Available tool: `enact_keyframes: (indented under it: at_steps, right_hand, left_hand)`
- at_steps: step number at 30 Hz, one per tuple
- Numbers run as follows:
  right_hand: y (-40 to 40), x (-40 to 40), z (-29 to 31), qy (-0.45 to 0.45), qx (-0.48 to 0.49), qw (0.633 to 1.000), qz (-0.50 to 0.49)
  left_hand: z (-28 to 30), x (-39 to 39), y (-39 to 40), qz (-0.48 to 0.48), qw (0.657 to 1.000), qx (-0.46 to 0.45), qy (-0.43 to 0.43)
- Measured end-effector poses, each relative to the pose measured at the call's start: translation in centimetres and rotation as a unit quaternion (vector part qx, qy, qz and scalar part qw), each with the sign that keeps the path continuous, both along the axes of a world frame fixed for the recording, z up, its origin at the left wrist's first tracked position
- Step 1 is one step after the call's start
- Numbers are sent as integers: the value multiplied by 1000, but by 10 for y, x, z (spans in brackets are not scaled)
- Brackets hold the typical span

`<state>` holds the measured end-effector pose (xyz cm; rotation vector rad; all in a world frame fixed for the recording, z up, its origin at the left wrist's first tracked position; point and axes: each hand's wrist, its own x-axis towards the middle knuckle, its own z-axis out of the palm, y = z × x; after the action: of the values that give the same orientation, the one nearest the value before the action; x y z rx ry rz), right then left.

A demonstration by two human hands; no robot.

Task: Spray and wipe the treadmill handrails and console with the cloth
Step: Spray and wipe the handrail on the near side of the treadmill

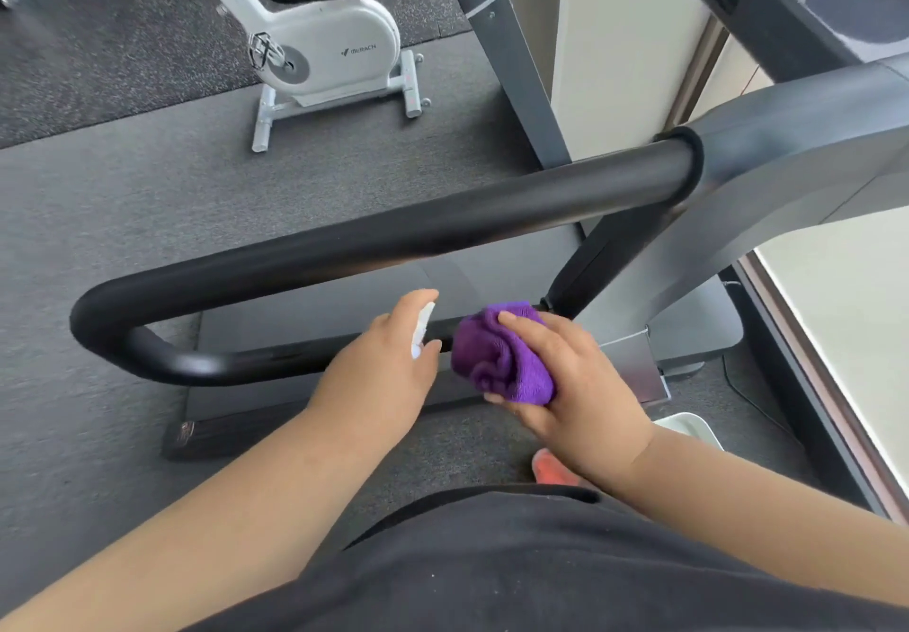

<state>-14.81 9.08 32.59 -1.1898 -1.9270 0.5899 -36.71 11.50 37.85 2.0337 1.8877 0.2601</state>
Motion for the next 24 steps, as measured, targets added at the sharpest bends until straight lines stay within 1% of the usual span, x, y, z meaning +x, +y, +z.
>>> enact_keyframes:
  at_steps: [2, 3, 4, 5, 7, 8, 12, 18, 21, 23, 24]
  right_hand:
    - [19, -13, 5, 1, 20, 999, -31]
    - [30, -18, 7, -20, 18, 999, -39]
    - [40, -21, 7, -62, 3, 997, -43]
    - [48, -24, 5, -124, -27, 991, -42]
    - [54, -31, -3, -249, -82, 964, -32]
    - [53, -34, -7, -279, -85, 956, -29]
    - [48, -55, -11, -305, -50, 951, -27]
    - [40, -127, -7, -344, -33, 935, 82]
    - [52, -121, -4, -344, -18, 932, 113]
    - [60, -102, -1, -328, -46, 937, 112]
    - [63, -90, 0, -316, -70, 942, 93]
  left_hand:
    - [0, -10, -12, 32, 999, -12, -27]
    - [1, -14, -18, 41, 998, -18, -35]
    - [1, -17, -25, 45, 998, -23, -39]
    - [2, -21, -31, 47, 998, -27, -43]
    - [6, -28, -43, 57, 996, -36, -51]
    - [8, -32, -48, 65, 996, -39, -55]
    - [14, -50, -64, 87, 993, -40, -65]
    - [15, -57, -71, 89, 995, -10, -51]
    - [15, -53, -70, 84, 995, -6, -60]
    - [15, -51, -71, 87, 994, -9, -66]
    - [14, -50, -72, 90, 993, -11, -71]
